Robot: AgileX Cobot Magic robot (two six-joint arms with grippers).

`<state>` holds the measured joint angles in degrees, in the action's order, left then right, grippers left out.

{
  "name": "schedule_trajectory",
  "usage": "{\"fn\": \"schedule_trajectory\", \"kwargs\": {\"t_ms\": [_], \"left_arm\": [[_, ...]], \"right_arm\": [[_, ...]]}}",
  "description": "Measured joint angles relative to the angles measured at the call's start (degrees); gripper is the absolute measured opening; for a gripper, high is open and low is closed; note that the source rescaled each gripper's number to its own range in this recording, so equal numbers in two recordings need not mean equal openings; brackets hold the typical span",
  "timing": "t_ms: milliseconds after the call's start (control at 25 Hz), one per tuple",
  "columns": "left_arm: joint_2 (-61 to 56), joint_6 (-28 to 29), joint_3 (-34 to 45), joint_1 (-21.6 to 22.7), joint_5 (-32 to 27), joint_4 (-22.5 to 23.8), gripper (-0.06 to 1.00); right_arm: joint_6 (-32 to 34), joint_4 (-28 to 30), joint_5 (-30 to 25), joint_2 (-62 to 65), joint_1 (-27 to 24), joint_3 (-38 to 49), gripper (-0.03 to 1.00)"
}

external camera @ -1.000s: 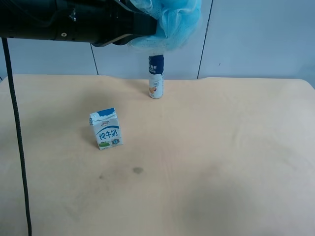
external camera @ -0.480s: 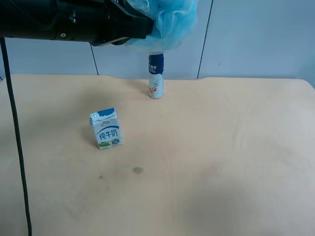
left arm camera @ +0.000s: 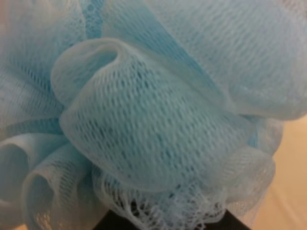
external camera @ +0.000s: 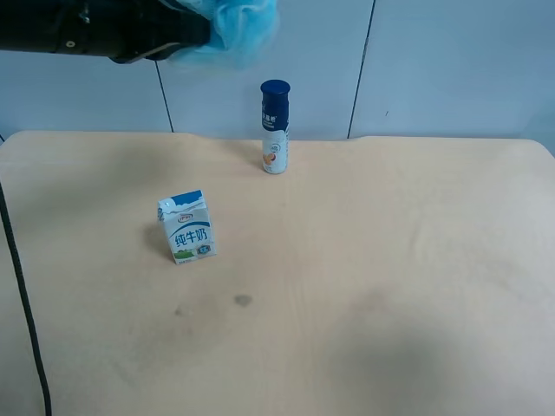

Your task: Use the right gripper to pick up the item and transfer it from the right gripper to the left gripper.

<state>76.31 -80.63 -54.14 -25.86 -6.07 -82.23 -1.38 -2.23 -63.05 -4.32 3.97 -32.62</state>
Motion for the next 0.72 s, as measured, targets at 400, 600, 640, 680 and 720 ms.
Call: {"fn": "schedule_trajectory", "kwargs": {"t_ms": [400, 600, 640, 680, 720], "left_arm": [[5.02, 0.07, -0.35, 15.82, -6.48, 2.37, 0.00], [13.96, 0.02, -0.39, 18.45, -6.63, 4.27, 0.00], [15.64, 0.02, -0.39, 18.70, -6.63, 4.28, 0.00], [16.92, 0.02, -0.39, 18.97, -6.63, 4.33, 0.00], [18.21, 0.02, -0.39, 19.02, -6.63, 4.39, 0.00]], "right_arm": [[0.00, 0.00, 0.00, 0.00, -5.51, 0.00, 0.88], [0.00, 0.00, 0.00, 0.00, -5.69, 0.00, 0.88], [0.00, 0.00, 0.00, 0.00, -5.69, 0.00, 0.88], [0.00, 0.00, 0.00, 0.00, -5.69, 0.00, 0.88], [0.00, 0.00, 0.00, 0.00, -5.69, 0.00, 0.88]]}}
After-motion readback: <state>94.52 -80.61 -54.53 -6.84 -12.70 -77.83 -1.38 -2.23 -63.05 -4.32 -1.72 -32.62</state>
